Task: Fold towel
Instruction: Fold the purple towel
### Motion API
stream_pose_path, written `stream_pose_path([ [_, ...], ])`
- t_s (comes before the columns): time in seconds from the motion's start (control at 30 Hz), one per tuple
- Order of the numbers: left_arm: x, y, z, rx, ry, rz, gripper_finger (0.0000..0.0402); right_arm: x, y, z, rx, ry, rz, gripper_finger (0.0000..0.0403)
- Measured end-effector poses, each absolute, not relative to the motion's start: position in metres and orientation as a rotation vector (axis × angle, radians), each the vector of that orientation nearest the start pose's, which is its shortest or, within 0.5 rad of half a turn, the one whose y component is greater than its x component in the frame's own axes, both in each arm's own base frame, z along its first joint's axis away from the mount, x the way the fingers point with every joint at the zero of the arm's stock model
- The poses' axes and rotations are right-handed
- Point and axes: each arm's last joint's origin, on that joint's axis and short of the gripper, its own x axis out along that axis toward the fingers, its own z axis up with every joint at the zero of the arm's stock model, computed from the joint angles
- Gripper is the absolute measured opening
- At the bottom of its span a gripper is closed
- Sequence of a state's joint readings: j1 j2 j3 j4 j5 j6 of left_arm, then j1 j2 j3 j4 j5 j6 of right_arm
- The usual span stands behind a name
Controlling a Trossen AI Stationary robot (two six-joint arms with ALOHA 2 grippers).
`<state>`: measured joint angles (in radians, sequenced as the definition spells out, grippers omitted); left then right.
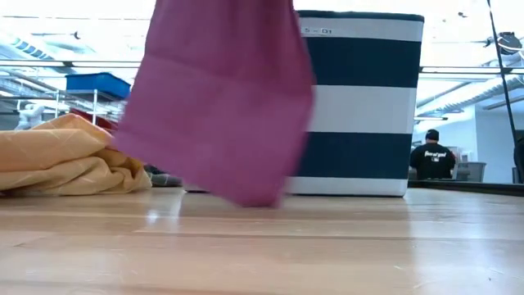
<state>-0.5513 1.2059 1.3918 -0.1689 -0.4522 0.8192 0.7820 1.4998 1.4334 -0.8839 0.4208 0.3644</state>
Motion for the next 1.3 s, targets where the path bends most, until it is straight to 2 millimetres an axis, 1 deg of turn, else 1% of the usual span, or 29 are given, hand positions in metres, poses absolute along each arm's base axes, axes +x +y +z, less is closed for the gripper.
stream_pose_path([
  [0.07, 0.211, -0.121, 0.457, 0.814, -0.047, -0.101, 0.0, 0.223, 0.208, 0.334, -0.196, 0.825, 0.186, 0.0077],
  [0.23, 0.188, -0.121, 0.461, 0.802, -0.002, -0.041, 0.0, 0.219, 0.211, 0.334, -0.204, 0.814, 0.177, 0.0077],
  [0.37, 0.169, -0.117, 0.474, 0.763, -0.078, -0.032, 0.0, 0.218, 0.212, 0.334, -0.207, 0.814, 0.179, 0.0077],
  [0.43, 0.165, -0.115, 0.478, 0.754, -0.098, -0.023, 0.0, 0.218, 0.212, 0.334, -0.207, 0.814, 0.179, 0.0077],
  [0.5, 0.167, -0.112, 0.478, 0.746, -0.092, -0.013, 0.0, 0.218, 0.212, 0.334, -0.207, 0.813, 0.178, 0.0077],
  [0.53, 0.17, -0.111, 0.476, 0.742, -0.076, -0.018, 0.0, 0.218, 0.212, 0.334, -0.207, 0.814, 0.178, 0.0077],
  [0.6, 0.182, -0.108, 0.467, 0.733, -0.019, -0.051, 0.0, 0.218, 0.212, 0.334, -0.201, 0.814, 0.175, 0.0077],
  [0.67, 0.202, -0.105, 0.454, 0.73, 0.063, -0.057, 0.0, 0.218, 0.212, 0.334, -0.188, 0.814, 0.17, 0.0077],
  [0.77, 0.229, -0.1, 0.438, 0.72, 0.15, -0.018, 0.0, 0.219, 0.212, 0.334, -0.185, 0.804, 0.143, 0.0077],
  [0.9, 0.26, -0.094, 0.432, 0.679, 0.127, 0.033, 0.0, 0.224, 0.217, 0.326, -0.214, 0.797, 0.147, 0.0077],
  [1.03, 0.291, -0.083, 0.418, 0.633, 0.156, 0.163, 0.0, 0.231, 0.222, 0.319, -0.274, 0.737, 0.121, 0.0077],
  [1.1, 0.3, -0.076, 0.417, 0.594, 0.137, 0.235, 0.0, 0.235, 0.224, 0.315, -0.321, 0.703, 0.1, 0.0077],
  [1.2, 0.301, -0.069, 0.424, 0.534, 0.087, 0.295, 0.0, 0.241, 0.231, 0.306, -0.378, 0.658, 0.133, 0.0077],
  [1.3, 0.302, -0.065, 0.427, 0.511, 0.056, 0.321, 0.0, 0.251, 0.238, 0.296, -0.445, 0.601, 0.174, 0.0077],
])
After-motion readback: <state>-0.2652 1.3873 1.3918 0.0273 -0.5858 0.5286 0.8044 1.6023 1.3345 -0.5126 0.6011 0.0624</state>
